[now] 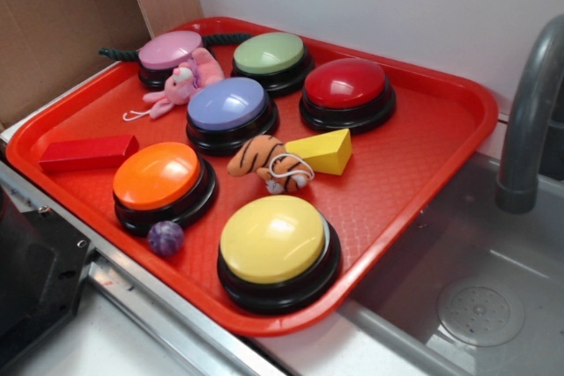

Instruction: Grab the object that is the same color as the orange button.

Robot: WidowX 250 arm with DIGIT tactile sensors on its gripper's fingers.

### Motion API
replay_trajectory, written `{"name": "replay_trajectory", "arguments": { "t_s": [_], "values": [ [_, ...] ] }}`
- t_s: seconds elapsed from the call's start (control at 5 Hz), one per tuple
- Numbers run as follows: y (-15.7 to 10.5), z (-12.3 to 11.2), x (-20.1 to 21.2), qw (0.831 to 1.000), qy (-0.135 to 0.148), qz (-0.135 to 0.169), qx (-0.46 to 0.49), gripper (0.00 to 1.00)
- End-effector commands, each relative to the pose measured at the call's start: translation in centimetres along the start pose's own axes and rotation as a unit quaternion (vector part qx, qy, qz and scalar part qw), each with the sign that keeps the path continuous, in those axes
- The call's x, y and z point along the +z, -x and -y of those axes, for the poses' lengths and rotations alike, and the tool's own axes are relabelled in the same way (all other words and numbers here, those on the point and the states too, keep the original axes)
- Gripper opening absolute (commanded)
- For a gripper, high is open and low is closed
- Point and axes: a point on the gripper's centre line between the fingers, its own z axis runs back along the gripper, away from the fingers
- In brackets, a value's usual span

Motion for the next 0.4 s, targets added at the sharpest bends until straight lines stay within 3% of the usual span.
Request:
{"name": "replay_trajectory", "arguments": {
  "t_s": [0.0, 0.2],
  "values": [
    [0.0, 0.0, 0.0, 1.000, 0.000, 0.000, 0.000, 1.00],
    [-1.6, 0.6, -2.0, 0.999, 0.027, 0.016, -0.016, 1.00]
  ]
}}
